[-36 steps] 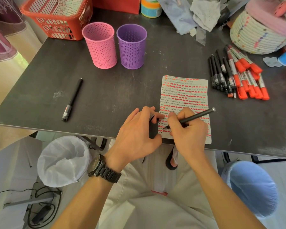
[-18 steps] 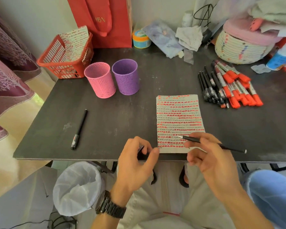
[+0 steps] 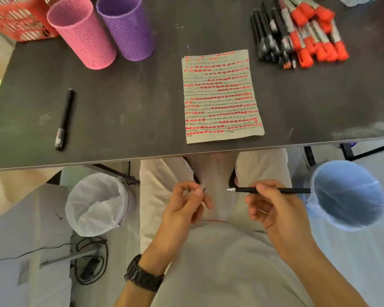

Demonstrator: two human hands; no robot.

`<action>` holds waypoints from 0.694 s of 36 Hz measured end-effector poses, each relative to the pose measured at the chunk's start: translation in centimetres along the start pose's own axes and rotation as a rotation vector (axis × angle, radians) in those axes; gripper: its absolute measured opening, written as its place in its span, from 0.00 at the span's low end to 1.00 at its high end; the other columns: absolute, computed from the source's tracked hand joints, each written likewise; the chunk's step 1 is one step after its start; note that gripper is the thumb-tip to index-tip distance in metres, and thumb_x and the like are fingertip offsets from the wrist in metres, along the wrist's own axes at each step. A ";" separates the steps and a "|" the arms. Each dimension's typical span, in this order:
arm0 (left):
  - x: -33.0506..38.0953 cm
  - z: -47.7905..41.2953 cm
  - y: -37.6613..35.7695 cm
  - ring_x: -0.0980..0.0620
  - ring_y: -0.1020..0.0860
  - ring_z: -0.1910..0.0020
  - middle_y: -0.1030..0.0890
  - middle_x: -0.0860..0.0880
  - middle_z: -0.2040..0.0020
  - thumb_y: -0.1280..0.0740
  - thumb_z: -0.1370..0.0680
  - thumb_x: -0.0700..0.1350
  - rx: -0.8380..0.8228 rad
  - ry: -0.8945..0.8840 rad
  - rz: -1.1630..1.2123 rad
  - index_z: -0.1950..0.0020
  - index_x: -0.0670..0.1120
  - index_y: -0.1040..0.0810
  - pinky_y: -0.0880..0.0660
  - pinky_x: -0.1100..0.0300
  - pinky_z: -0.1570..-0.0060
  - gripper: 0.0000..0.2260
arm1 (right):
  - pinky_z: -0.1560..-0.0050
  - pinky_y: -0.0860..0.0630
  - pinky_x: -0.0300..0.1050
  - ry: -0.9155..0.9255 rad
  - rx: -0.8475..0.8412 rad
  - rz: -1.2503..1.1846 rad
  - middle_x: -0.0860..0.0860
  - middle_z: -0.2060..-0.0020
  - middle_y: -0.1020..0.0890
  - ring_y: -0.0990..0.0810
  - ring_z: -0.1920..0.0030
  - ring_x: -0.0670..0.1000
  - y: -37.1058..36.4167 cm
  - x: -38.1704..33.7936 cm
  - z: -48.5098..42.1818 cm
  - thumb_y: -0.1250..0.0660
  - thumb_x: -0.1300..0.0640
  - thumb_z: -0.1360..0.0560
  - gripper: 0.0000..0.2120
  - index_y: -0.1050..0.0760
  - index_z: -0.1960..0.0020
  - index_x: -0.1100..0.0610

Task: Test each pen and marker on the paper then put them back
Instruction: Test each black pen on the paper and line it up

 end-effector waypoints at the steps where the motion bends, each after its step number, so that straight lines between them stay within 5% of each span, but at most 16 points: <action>1: 0.0 -0.1 -0.2 0.53 0.30 0.67 0.18 0.48 0.60 0.39 0.16 0.45 0.002 0.003 0.007 0.41 0.41 0.28 0.32 0.64 0.66 0.08 | 0.72 0.24 0.41 -0.002 0.005 0.003 0.60 0.67 0.18 0.22 0.72 0.52 0.1 0.0 -0.1 0.35 0.62 0.21 0.14 0.18 0.63 0.54; 7: 0.3 -0.4 -0.8 0.55 0.31 0.68 0.22 0.50 0.65 0.37 0.21 0.54 0.007 0.017 0.030 0.45 0.40 0.23 0.33 0.65 0.67 0.18 | 0.72 0.25 0.41 0.014 -0.003 0.042 0.58 0.68 0.18 0.22 0.71 0.52 -0.4 -0.2 -0.6 0.33 0.61 0.22 0.13 0.18 0.64 0.52; 13: 0.8 -0.6 -0.7 0.56 0.32 0.69 0.23 0.50 0.66 0.39 0.18 0.50 0.009 -0.015 0.030 0.45 0.38 0.23 0.34 0.64 0.67 0.15 | 0.72 0.25 0.43 0.010 -0.020 0.063 0.58 0.68 0.18 0.22 0.71 0.53 -1.0 0.0 -1.0 0.31 0.53 0.28 0.06 0.19 0.63 0.52; 25: 0.8 -0.4 -0.7 0.56 0.34 0.72 0.26 0.53 0.70 0.39 0.22 0.54 -0.004 -0.029 0.037 0.46 0.36 0.24 0.37 0.66 0.70 0.20 | 0.71 0.25 0.43 0.065 -0.090 0.162 0.59 0.67 0.17 0.21 0.70 0.53 -1.4 0.5 -0.9 0.32 0.55 0.27 0.05 0.19 0.59 0.55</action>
Point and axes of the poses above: each hand's wrist, its own z-axis away from the middle knuckle, its own y-axis out of the back of the hand, x = y × z, the point moved 4 cm from there along -z, towards the middle knuckle
